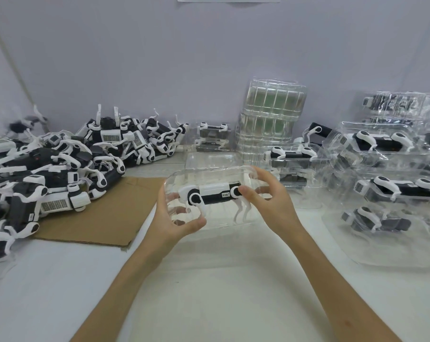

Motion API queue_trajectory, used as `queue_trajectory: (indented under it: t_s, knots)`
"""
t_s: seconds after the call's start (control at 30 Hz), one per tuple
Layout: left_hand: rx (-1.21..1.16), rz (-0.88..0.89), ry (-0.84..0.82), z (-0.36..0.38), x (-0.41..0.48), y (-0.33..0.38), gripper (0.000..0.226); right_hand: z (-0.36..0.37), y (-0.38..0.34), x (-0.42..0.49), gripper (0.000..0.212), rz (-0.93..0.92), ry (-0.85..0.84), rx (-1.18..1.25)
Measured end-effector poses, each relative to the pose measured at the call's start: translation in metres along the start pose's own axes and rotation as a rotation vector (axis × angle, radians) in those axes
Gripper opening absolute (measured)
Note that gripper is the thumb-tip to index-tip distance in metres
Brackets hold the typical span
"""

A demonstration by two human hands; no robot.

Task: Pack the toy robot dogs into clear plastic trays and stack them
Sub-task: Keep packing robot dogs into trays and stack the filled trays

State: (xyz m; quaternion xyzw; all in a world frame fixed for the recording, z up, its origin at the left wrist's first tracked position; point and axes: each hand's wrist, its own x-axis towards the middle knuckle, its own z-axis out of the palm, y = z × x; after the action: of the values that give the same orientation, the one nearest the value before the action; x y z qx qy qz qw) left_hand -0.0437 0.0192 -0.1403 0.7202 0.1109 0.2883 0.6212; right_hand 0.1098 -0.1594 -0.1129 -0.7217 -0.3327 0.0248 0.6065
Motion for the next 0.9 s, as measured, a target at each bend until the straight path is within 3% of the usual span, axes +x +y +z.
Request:
queue_trajectory:
  t_s: [0.53,0.73,0.9]
  knots:
    - [0.139,-0.004,0.199,-0.001,0.009,-0.02,0.101,-0.003,0.005,0.0,0.073,0.083,-0.253,0.039]
    - [0.027,-0.009,0.129,0.001,0.004,-0.013,0.104,0.0,0.005,0.0,0.068,0.026,-0.11,-0.054]
    - [-0.175,-0.066,0.183,0.003,0.005,-0.013,0.088,0.001,-0.001,-0.003,0.066,-0.012,-0.176,-0.092]
